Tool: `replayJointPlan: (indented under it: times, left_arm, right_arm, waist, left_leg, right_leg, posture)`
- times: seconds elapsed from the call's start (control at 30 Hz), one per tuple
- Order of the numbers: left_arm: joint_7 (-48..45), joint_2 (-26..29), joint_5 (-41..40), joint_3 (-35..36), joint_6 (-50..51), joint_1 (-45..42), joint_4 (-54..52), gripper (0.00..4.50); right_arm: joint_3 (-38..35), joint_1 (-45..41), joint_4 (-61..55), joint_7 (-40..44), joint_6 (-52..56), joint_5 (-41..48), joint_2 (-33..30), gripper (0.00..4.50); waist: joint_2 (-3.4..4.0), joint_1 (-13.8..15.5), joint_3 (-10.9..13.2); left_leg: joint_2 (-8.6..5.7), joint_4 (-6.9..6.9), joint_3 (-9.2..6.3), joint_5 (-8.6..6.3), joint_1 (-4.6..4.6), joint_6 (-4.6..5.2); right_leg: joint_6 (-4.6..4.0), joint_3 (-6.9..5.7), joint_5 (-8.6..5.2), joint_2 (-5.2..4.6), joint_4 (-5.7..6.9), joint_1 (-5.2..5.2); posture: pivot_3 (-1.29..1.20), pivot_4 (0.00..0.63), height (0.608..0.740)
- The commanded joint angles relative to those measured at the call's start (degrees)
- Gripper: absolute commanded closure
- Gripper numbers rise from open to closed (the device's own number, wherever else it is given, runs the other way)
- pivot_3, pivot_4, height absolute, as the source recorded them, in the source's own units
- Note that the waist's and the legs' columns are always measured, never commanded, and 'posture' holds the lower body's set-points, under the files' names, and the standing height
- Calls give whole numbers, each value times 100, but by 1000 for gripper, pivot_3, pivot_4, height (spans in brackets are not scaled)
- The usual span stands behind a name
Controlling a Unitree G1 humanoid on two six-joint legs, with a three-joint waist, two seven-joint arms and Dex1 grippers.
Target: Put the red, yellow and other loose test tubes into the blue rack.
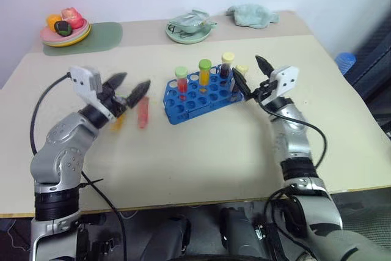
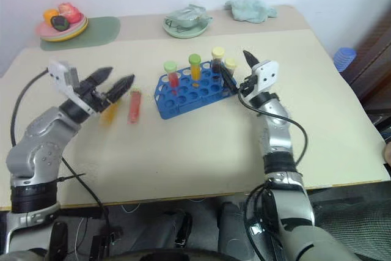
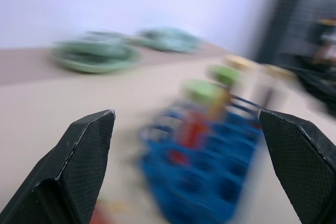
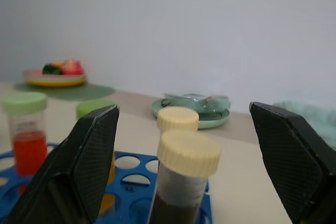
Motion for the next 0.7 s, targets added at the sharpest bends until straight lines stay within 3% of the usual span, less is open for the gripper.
replayJointPlan:
  times: [0.03,0.13,0.27,0.47,0.7]
  left_arm:
    - [848,-54,234,103,281,-308,-302,0]
    - [1825,-180,286,165,1204,-675,-275,0]
    - [3103,-189,326,548,3761,-2002,689,0]
    - [3603,50,901,874,4768,-3440,2561,0]
    - [3272,406,1343,646,5218,-4234,4173,0]
  right_arm:
    - [31,249,-1429,286,1045,365,-556,458]
    - [37,474,-2311,789,2001,894,-1186,458]
    - [117,544,-3425,1583,3501,1619,-2355,458]
    - [353,26,-3789,2430,4438,2295,-3035,458]
    - [641,-256,-3673,2749,4478,2115,-3039,458]
  waist:
    - [-1,-10,0]
    - [-3,-16,0]
    - [-17,1,5]
    - [-31,-22,4]
    - [-52,9,15]
  left_leg:
    - [0,0,3,0,0,0]
    - [1,0,4,0,2,-1]
    - [6,5,5,0,0,-2]
    - [7,13,8,-7,-1,-2]
    - [6,12,8,-8,-5,-2]
  right_leg:
    - [0,1,0,-2,0,0]
    - [1,3,0,-3,1,0]
    - [5,4,3,-1,1,3]
    - [9,-2,5,0,-4,3]
    - [10,-4,5,-2,-5,0]
  posture:
    - [0,150,740]
    - [0,150,740]
    - [0,150,740]
    - [0,150,740]
    - [0,150,740]
